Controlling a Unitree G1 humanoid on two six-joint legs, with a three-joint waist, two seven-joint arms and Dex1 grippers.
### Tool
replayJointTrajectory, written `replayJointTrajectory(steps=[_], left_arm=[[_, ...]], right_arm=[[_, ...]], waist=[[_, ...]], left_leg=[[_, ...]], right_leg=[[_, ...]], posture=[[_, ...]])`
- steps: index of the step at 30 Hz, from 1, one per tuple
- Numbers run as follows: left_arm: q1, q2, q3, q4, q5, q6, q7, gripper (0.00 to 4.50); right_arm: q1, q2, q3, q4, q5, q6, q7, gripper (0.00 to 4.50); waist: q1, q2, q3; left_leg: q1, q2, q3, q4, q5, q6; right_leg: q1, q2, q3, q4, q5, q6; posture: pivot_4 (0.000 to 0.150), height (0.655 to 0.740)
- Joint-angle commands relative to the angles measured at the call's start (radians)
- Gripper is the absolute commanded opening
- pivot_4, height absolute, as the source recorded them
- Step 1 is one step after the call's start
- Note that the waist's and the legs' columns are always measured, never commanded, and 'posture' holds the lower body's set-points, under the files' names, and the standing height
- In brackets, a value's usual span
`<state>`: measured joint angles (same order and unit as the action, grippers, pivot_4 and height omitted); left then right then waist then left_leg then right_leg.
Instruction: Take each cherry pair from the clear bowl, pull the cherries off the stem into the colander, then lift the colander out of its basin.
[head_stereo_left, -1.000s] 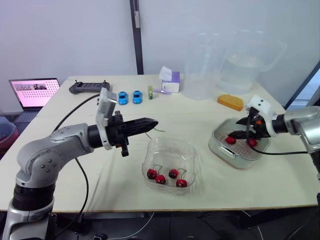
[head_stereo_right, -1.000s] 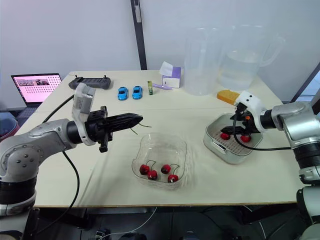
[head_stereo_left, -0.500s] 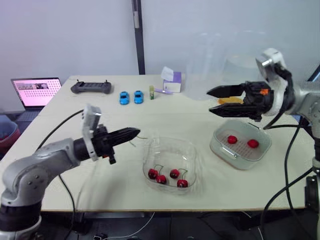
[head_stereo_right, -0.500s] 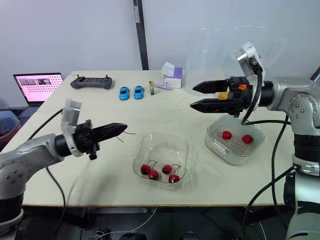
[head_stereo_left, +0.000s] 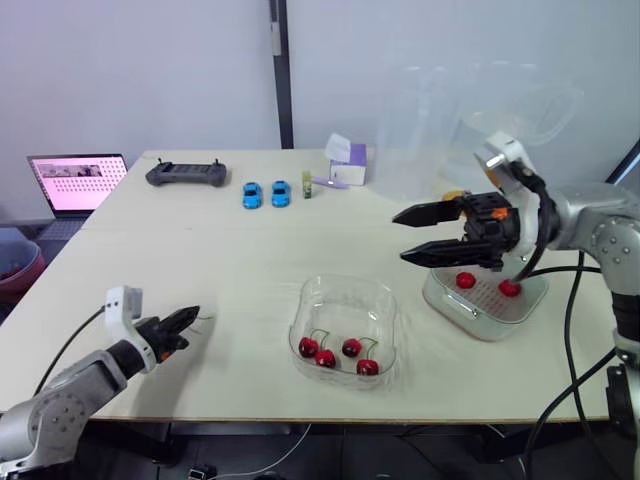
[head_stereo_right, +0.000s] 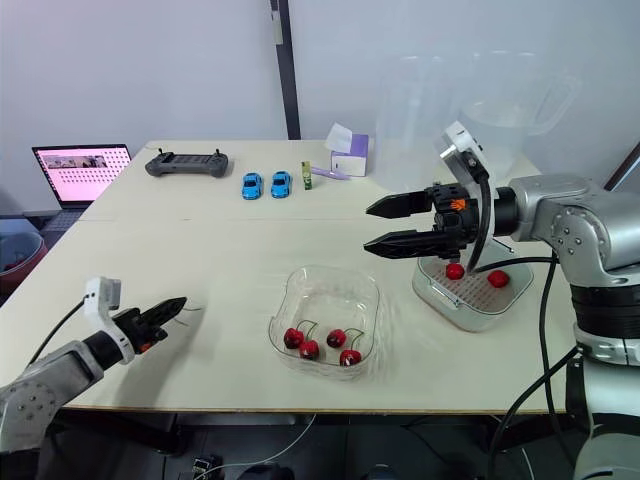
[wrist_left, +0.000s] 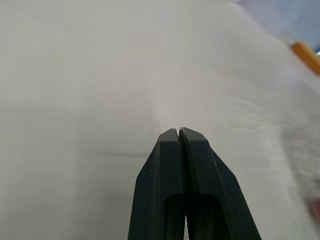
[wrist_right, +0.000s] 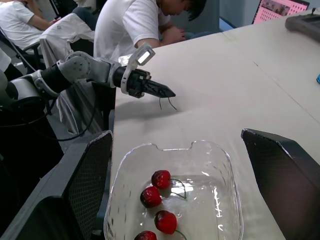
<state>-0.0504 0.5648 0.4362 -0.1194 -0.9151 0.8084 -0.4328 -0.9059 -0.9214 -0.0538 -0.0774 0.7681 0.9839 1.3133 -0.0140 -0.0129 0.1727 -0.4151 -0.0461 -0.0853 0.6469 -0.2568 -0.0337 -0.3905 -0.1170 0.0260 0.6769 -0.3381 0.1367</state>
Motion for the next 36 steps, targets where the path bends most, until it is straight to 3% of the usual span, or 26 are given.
replayJointTrajectory(steps=[1,7,8,13,16,20,29,36], left_arm=[[0.008,0.003,0.047,-0.009,-0.034,0.028,-0.004,0.99],[0.005,0.062,0.071,0.001,-0.001,0.043,-0.009,4.07],[0.003,0.075,0.077,0.003,0.003,0.04,-0.017,4.41],[0.01,0.161,0.107,-0.053,-0.007,0.044,-0.089,4.41],[0.085,0.282,0.055,-0.199,0.047,-0.033,-0.299,4.41],[0.094,0.367,0.046,-0.376,-0.05,-0.027,-0.464,4.41],[-0.057,0.468,0.011,-0.435,-0.091,-0.023,-0.573,4.41],[-0.087,0.496,-0.022,-0.415,-0.032,-0.071,-0.64,4.41]], right_arm=[[-0.012,-0.004,-0.026,-0.033,0.021,-0.007,-0.008,4.5],[-0.012,-0.009,-0.023,-0.031,0.022,0.012,-0.03,4.5],[-0.008,-0.011,-0.023,-0.032,0.022,0.012,-0.029,4.5],[0.002,-0.022,-0.025,-0.045,0.029,0.021,-0.026,4.5],[0.015,-0.042,-0.018,-0.063,0.016,0.012,-0.019,4.5],[0.035,-0.069,-0.007,-0.087,0.006,0.012,-0.018,4.5],[0.04,-0.116,0.135,-0.227,-0.117,-0.051,-0.043,4.5],[-0.13,-0.062,0.383,-0.254,-0.269,-0.047,-0.021,4.5]], waist=[[0.0,0.0,0.0],[0.001,0.0,0.0],[0.0,0.0,0.0],[0.0,0.0,0.0],[-0.002,0.0,0.0],[0.002,0.001,0.0],[-0.007,0.001,0.001],[-0.007,0.003,0.002]], left_leg=[[0.0,0.0,0.0,0.0,0.0,0.0],[0.0,0.0,0.0,0.0,0.0,0.001],[0.0,0.0,0.0,0.0,0.0,0.001],[0.0,0.0,0.0,-0.001,0.0,0.0],[-0.002,0.0,0.0,-0.001,0.0,0.0],[-0.002,0.0,0.001,-0.002,0.0,-0.001],[-0.002,0.0,0.001,-0.002,-0.001,0.001],[-0.003,0.001,0.001,-0.002,-0.001,0.001]], right_leg=[[0.0,0.0,0.0,0.0,0.0,0.0],[0.0,0.0,0.0,0.0,0.0,0.0],[0.0,0.0,0.0,0.0,0.0,0.0],[0.0,0.0,0.0,0.0,0.0,0.0],[-0.002,0.0,0.0,0.0,0.0,0.0],[0.0,-0.001,0.0,-0.005,0.0,0.0],[-0.001,-0.001,-0.001,-0.006,0.0,0.0],[-0.001,0.001,-0.001,-0.006,0.0,0.0]], posture=[[0.15,0.7371],[0.15,0.7371],[0.15,0.7371],[0.15,0.7371],[0.15,0.7371],[0.15,0.7371],[0.15,0.7371],[0.15,0.7371]])
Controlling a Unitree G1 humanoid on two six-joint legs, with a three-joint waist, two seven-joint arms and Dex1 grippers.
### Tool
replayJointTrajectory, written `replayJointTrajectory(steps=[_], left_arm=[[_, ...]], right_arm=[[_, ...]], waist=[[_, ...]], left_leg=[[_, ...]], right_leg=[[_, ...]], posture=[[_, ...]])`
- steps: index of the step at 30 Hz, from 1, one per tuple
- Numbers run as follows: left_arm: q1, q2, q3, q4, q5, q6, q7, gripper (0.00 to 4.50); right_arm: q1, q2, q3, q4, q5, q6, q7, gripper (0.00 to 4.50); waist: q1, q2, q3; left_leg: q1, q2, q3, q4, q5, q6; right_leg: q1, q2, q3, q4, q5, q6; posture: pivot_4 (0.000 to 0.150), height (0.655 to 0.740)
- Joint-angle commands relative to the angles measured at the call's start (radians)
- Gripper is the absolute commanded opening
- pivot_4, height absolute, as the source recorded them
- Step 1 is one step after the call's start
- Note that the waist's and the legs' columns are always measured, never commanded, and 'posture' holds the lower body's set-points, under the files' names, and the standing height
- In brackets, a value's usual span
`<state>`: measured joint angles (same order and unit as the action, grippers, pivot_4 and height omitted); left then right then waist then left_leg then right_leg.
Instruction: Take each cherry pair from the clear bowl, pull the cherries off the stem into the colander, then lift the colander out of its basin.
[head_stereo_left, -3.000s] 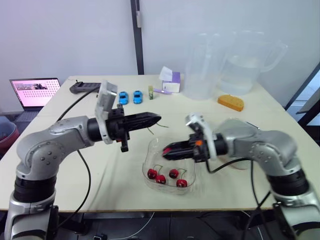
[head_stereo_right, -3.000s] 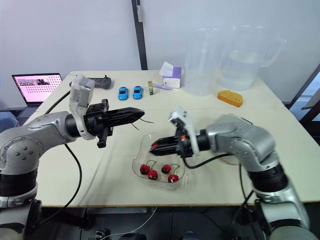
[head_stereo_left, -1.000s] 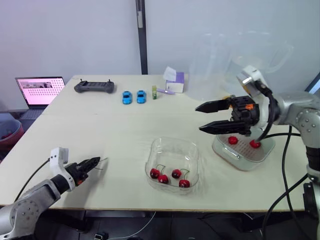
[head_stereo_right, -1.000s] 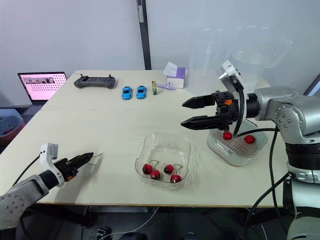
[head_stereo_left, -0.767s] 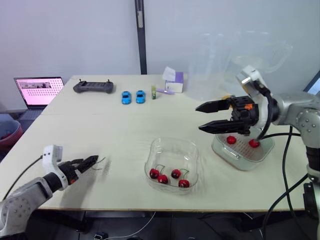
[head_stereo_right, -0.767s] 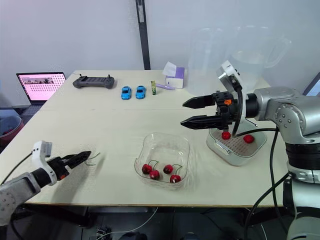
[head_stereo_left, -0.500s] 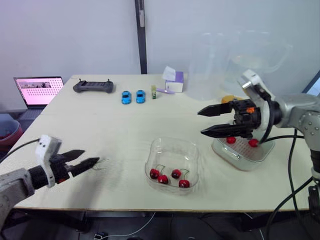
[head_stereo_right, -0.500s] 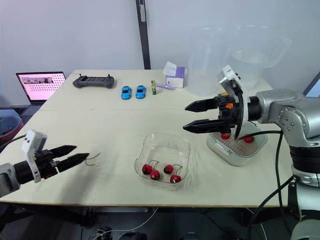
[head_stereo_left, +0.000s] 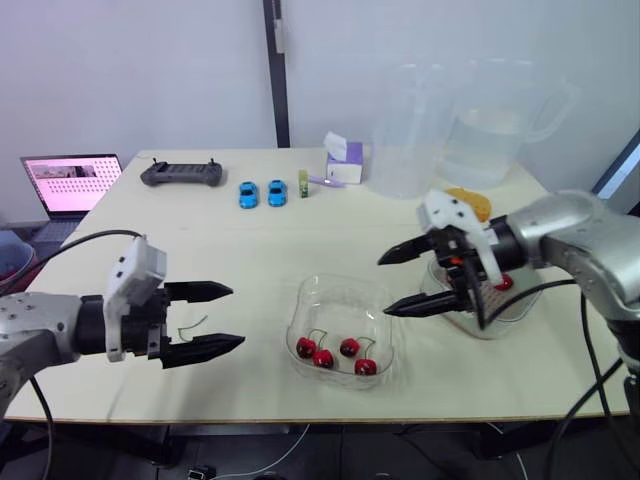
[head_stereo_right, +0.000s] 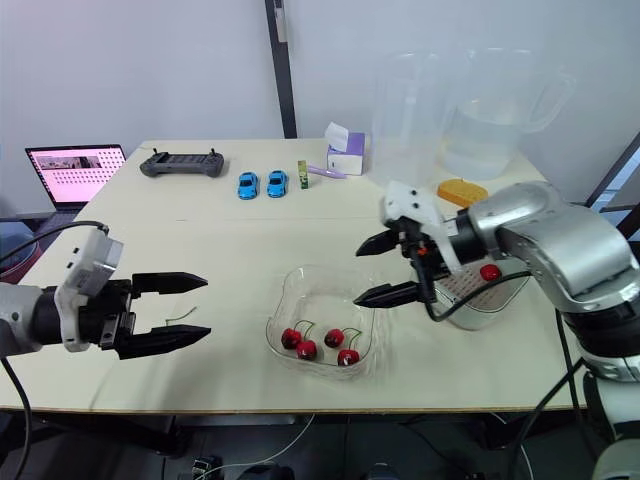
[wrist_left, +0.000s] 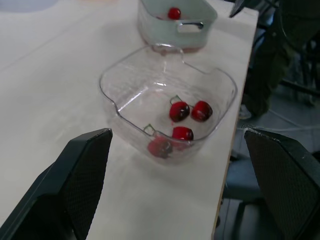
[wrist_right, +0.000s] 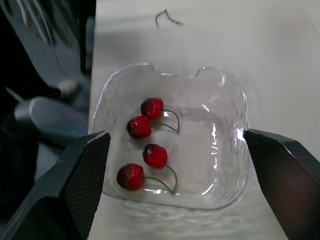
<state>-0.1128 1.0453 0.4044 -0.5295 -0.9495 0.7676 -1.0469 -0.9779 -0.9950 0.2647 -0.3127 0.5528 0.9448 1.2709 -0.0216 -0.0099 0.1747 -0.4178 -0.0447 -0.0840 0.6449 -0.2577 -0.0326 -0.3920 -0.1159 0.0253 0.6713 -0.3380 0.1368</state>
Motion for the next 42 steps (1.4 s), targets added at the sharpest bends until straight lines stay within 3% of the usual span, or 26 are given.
replayJointTrajectory(steps=[1,5,14,17,19,42], left_arm=[[-0.036,0.013,0.011,0.0,-0.006,-0.028,-0.029,4.41],[-0.055,0.007,0.0,0.0,-0.001,-0.026,-0.024,4.41],[-0.054,-0.004,0.023,-0.067,-0.101,0.059,0.079,4.41],[-0.046,0.001,0.031,-0.072,-0.106,0.063,0.092,4.5],[-0.043,0.001,0.037,-0.078,-0.113,0.067,0.105,4.5],[-0.026,-0.005,0.015,-0.062,-0.022,0.023,0.122,4.5]], right_arm=[[-0.086,0.029,0.102,-0.013,-0.059,0.012,0.036,4.5],[-0.141,0.115,0.203,0.02,-0.106,0.023,0.043,4.5],[-0.064,0.227,0.344,0.084,-0.303,-0.072,-0.051,4.5],[-0.028,0.243,0.373,0.087,-0.344,-0.106,-0.056,3.72],[0.002,0.259,0.393,0.075,-0.359,-0.123,-0.053,2.76],[0.062,0.367,0.433,0.119,-0.454,-0.181,-0.023,2.76]], waist=[[0.001,0.0,0.0],[0.001,0.0,0.0],[0.001,-0.001,0.0],[0.001,-0.001,0.0],[0.001,-0.001,0.0],[0.0,-0.001,0.0]], left_leg=[[0.0,0.0,0.0,0.0,0.0,0.0],[0.0,0.0,-0.001,0.001,0.0,0.0],[-0.001,-0.001,-0.001,0.001,0.002,-0.004],[-0.001,-0.001,-0.001,0.001,0.002,-0.004],[-0.001,-0.001,-0.001,0.001,0.002,-0.004],[-0.001,0.0,-0.001,0.001,0.002,-0.004]], right_leg=[[0.0,0.0,0.0,0.0,0.0,0.0],[0.0,0.0,0.0,0.0,0.0,0.0],[-0.001,-0.001,0.0,0.002,0.0,0.0],[-0.001,0.0,0.0,0.003,0.0,0.0],[-0.001,0.0,0.0,0.003,0.0,0.0],[-0.002,0.0,0.0,0.004,0.0,0.0]], posture=[[0.15,0.7371],[0.15,0.7371],[0.15,0.7371],[0.15,0.7371],[0.15,0.7371],[0.15,0.7371]])
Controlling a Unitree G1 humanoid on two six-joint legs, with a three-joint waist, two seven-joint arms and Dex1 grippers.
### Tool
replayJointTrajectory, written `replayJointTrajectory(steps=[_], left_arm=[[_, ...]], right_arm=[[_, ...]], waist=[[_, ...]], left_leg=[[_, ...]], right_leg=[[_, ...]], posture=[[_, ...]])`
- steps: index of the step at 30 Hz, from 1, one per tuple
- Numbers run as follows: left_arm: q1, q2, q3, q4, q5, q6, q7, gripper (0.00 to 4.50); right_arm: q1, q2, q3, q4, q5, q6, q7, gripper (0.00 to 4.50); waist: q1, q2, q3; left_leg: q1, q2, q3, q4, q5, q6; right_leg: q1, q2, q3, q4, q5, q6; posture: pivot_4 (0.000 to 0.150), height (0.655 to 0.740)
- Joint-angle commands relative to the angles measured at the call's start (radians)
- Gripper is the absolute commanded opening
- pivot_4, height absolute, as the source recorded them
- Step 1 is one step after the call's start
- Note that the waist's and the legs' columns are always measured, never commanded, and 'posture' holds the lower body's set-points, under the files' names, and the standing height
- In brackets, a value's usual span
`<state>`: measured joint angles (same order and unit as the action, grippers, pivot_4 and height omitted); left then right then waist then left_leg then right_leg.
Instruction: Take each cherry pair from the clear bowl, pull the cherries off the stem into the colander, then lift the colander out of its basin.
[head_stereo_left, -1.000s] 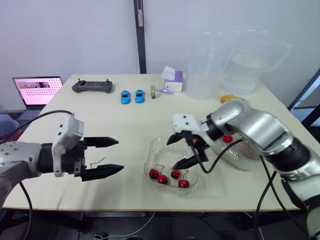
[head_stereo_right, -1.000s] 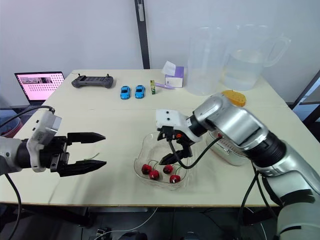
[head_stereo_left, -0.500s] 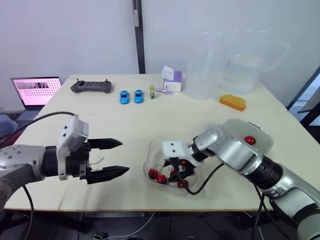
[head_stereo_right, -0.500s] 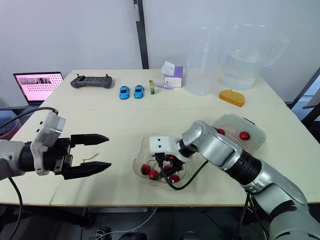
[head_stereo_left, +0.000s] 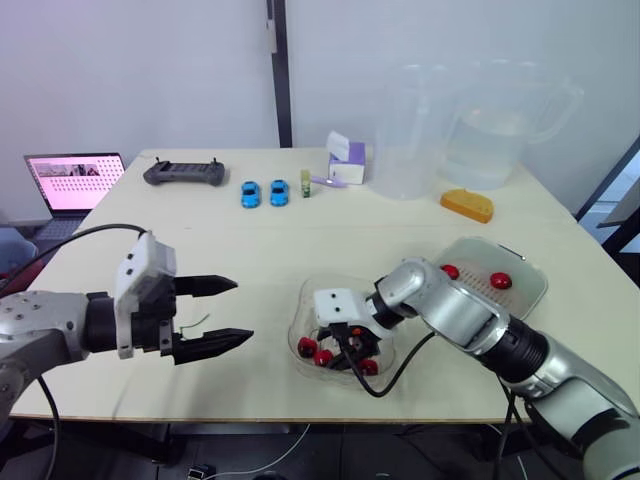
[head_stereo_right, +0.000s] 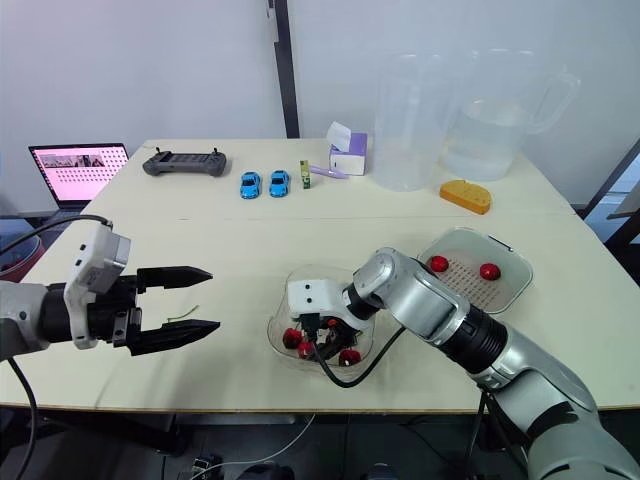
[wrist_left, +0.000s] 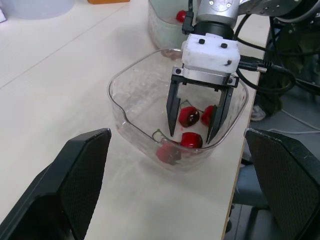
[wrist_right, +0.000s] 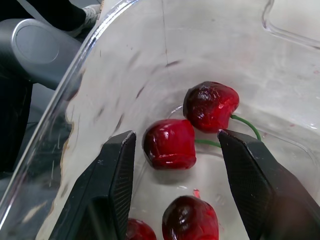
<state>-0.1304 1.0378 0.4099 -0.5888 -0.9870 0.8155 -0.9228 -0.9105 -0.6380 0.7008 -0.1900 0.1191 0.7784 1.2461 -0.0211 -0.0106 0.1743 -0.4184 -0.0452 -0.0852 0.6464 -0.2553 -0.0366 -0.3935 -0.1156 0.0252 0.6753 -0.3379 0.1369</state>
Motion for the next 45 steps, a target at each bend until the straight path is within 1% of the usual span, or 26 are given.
replayJointTrajectory(steps=[1,3,4,6,13,20,25,26,28,30,32,42,45], left_arm=[[-0.011,0.001,0.006,0.0,0.021,-0.029,-0.002,4.5],[-0.018,-0.004,-0.007,0.01,0.037,-0.036,0.001,4.5],[-0.021,-0.004,-0.014,0.014,0.045,-0.041,0.0,4.5],[-0.028,-0.007,-0.023,0.022,0.051,-0.044,0.0,4.5],[-0.045,-0.014,-0.03,0.033,0.053,-0.039,-0.005,4.5],[-0.049,-0.024,-0.037,0.034,0.052,-0.04,-0.004,4.5],[-0.062,-0.034,-0.058,0.037,0.061,-0.04,-0.001,4.5],[-0.063,-0.034,-0.061,0.036,0.061,-0.038,0.0,4.5],[-0.065,-0.035,-0.064,0.036,0.061,-0.036,0.0,4.5],[-0.064,-0.035,-0.071,0.038,0.075,-0.042,0.003,4.5],[-0.066,-0.037,-0.08,0.043,0.095,-0.05,0.01,4.5],[-0.085,-0.052,-0.096,0.067,0.117,-0.059,0.004,4.5],[-0.086,-0.042,-0.089,0.083,0.126,-0.065,-0.014,4.5]], right_arm=[[-0.007,0.011,-0.002,0.001,-0.026,-0.018,0.001,2.76],[-0.008,0.015,0.0,0.007,-0.037,-0.027,0.004,2.76],[-0.009,0.017,-0.001,0.009,-0.04,-0.029,0.006,2.23],[-0.009,0.02,-0.002,0.013,-0.045,-0.033,0.011,1.48],[-0.007,0.015,-0.012,0.005,-0.055,-0.037,0.028,1.48],[-0.026,-0.003,-0.054,-0.026,-0.052,-0.036,0.043,1.48],[-0.013,-0.008,-0.033,-0.03,-0.076,-0.03,0.038,1.48],[-0.012,-0.003,-0.033,-0.029,-0.077,-0.016,0.031,1.72],[-0.01,0.002,-0.035,-0.03,-0.079,0.002,0.024,2.34],[-0.012,-0.002,-0.028,-0.024,-0.1,-0.01,0.015,3.26],[-0.01,-0.004,-0.023,-0.023,-0.109,-0.014,0.014,3.26],[0.019,0.018,0.015,-0.031,-0.128,0.019,0.01,3.26],[0.019,0.03,0.033,-0.017,-0.155,0.018,-0.007,2.43]], waist=[[0.0,0.0,0.0],[0.0,0.0,0.0],[0.0,0.0,0.0],[0.0,0.0,0.0],[0.0,0.0,0.0],[0.0,0.0,0.0],[0.0,0.0,0.0],[0.0,0.0,0.0],[0.0,0.0,0.0],[0.0,0.0,0.0],[0.0,0.0,0.0],[0.0,0.0,0.0],[-0.001,0.0,0.0]], left_leg=[[0.0,0.0,0.0,0.0,0.0,0.0],[0.0,0.0,0.0,0.0,0.0,0.0],[0.0,0.0,0.0,0.0,0.0,0.0],[0.0,0.0,0.0,0.0,0.0,0.0],[0.0,0.0,0.0,0.0,0.0,0.0],[0.0,0.0,0.0,0.0,0.0,0.0],[0.0,0.0,0.0,0.0,0.0,0.0],[0.0,0.0,0.0,0.0,0.0,0.0],[0.0,0.0,0.0,0.0,0.0,0.0],[0.0,0.0,0.0,0.0,0.0,0.0],[0.0,0.0,0.0,0.0,0.0,0.0],[0.0,0.0,0.0,0.0,0.0,0.0],[0.0,0.0,0.0,0.0,0.0,0.0]], right_leg=[[0.0,0.0,0.0,0.0,0.0,0.0],[0.0,0.0,0.0,0.0,0.0,0.0],[0.0,0.0,0.0,0.0,0.0,0.0],[0.0,0.0,0.0,0.0,0.0,0.0],[0.0,0.0,0.0,0.001,0.0,0.0],[0.0,0.0,0.0,0.001,0.0,0.0],[0.0,0.0,0.0,0.002,0.0,0.0],[0.0,0.0,0.0,0.002,0.0,0.0],[-0.001,0.0,0.0,0.002,0.0,0.0],[-0.001,0.0,0.0,0.002,0.0,0.0],[-0.001,0.0,0.0,0.002,0.0,0.0],[-0.002,0.0,0.0,0.004,0.0,0.0],[-0.002,0.0,0.0,0.005,0.0,0.0]], posture=[[0.15,0.7371],[0.15,0.7371],[0.15,0.7371],[0.15,0.7371],[0.15,0.7371],[0.15,0.7371],[0.15,0.7371],[0.15,0.7371],[0.15,0.7371],[0.15,0.7371],[0.15,0.7371],[0.15,0.7371],[0.15,0.7371]])
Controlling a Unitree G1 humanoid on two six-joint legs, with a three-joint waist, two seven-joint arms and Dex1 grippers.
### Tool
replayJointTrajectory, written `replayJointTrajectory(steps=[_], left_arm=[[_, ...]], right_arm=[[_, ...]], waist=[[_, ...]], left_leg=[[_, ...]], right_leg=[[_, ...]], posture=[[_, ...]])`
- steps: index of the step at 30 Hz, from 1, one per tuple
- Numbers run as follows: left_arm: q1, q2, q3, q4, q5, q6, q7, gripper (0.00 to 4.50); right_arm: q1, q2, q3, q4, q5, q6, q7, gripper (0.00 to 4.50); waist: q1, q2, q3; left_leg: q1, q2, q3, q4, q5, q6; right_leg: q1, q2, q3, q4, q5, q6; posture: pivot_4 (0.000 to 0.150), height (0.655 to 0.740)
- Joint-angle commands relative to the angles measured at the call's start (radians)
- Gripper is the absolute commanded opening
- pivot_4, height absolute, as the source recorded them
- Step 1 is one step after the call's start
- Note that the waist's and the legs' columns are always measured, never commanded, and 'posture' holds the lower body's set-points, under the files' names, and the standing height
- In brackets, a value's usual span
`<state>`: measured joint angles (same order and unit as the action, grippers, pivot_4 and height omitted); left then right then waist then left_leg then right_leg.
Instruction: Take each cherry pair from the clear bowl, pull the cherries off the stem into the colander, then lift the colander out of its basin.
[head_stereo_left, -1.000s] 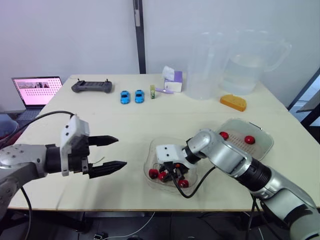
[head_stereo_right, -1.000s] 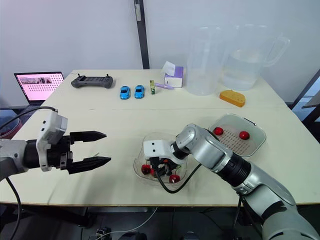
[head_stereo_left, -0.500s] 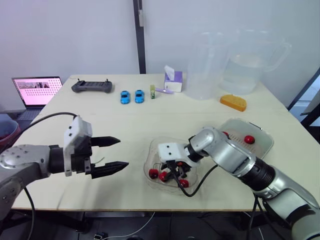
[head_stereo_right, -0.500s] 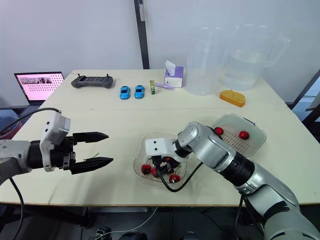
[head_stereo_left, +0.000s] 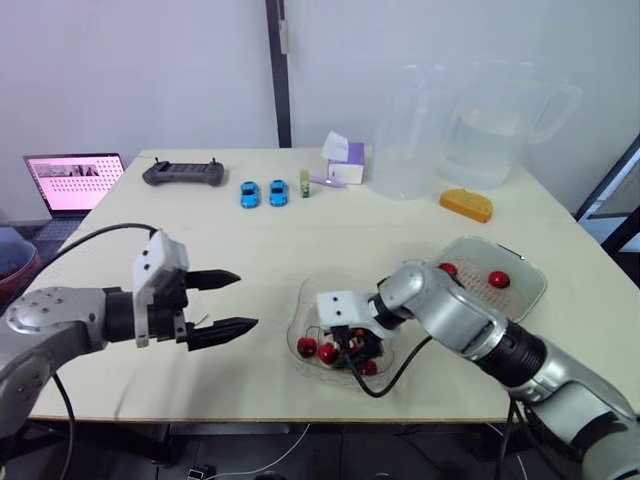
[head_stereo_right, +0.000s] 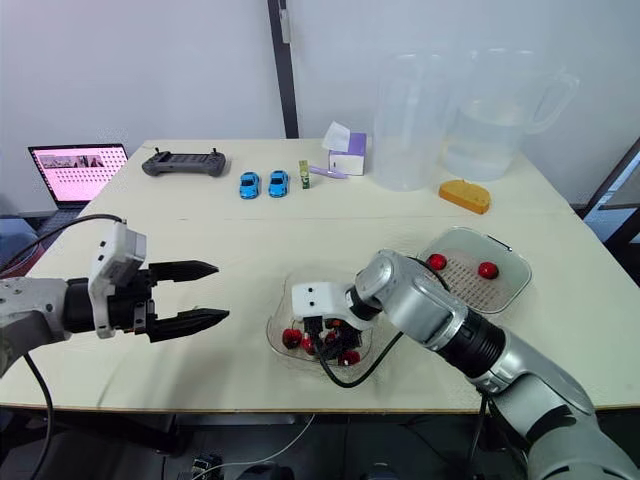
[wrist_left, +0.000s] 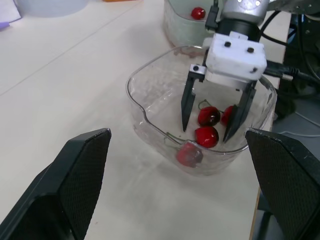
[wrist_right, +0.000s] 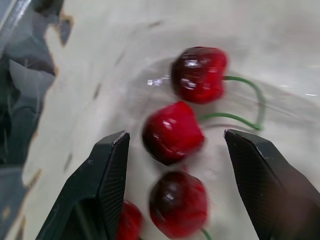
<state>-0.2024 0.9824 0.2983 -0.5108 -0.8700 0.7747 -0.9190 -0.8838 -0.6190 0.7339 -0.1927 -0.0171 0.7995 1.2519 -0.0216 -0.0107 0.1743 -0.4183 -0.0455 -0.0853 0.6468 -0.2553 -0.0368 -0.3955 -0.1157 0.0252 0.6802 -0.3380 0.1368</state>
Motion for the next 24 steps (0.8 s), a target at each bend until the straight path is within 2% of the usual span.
replayJointTrajectory(steps=[1,2,12,19,24], left_arm=[[-0.014,0.019,0.026,0.012,0.013,-0.025,-0.025,4.5],[-0.013,0.023,0.03,0.015,0.015,-0.026,-0.031,4.5],[-0.039,0.008,0.019,0.025,0.009,-0.019,-0.025,4.5],[-0.085,-0.049,0.029,0.073,-0.012,-0.033,-0.023,4.5],[-0.139,-0.105,-0.023,0.122,0.012,-0.049,-0.022,4.5]], right_arm=[[-0.008,0.016,-0.001,-0.014,-0.018,-0.001,-0.015,1.93],[-0.007,0.019,-0.006,-0.018,-0.014,0.003,-0.016,1.58],[-0.017,-0.009,-0.096,-0.063,0.021,-0.037,-0.01,1.58],[0.085,-0.121,-0.19,-0.178,-0.108,-0.446,-0.133,1.58],[0.16,-0.134,-0.232,-0.214,-0.237,-0.641,-0.276,1.58]], waist=[[0.0,0.0,0.0],[0.0,0.0,0.0],[0.001,0.0,0.0],[0.002,-0.001,0.0],[0.002,-0.001,-0.001]], left_leg=[[0.0,0.0,0.0,0.0,0.0,0.0],[0.0,0.0,0.0,0.0,0.0,0.0],[0.0,0.0,0.0,0.0,0.0,0.0],[0.0,0.0,0.0,0.0,0.0,0.0],[0.0,0.0,0.0,0.001,0.0,0.0]], right_leg=[[0.0,0.0,0.0,0.0,0.0,0.0],[0.0,0.0,0.0,0.0,0.0,0.0],[0.0,0.0,0.0,0.0,0.0,0.0],[0.0,0.0,0.0,0.001,0.0,0.0],[0.0,0.0,0.0,0.001,0.0,0.0]], posture=[[0.15,0.7371],[0.15,0.7371],[0.15,0.7371],[0.15,0.7371],[0.15,0.7371]])
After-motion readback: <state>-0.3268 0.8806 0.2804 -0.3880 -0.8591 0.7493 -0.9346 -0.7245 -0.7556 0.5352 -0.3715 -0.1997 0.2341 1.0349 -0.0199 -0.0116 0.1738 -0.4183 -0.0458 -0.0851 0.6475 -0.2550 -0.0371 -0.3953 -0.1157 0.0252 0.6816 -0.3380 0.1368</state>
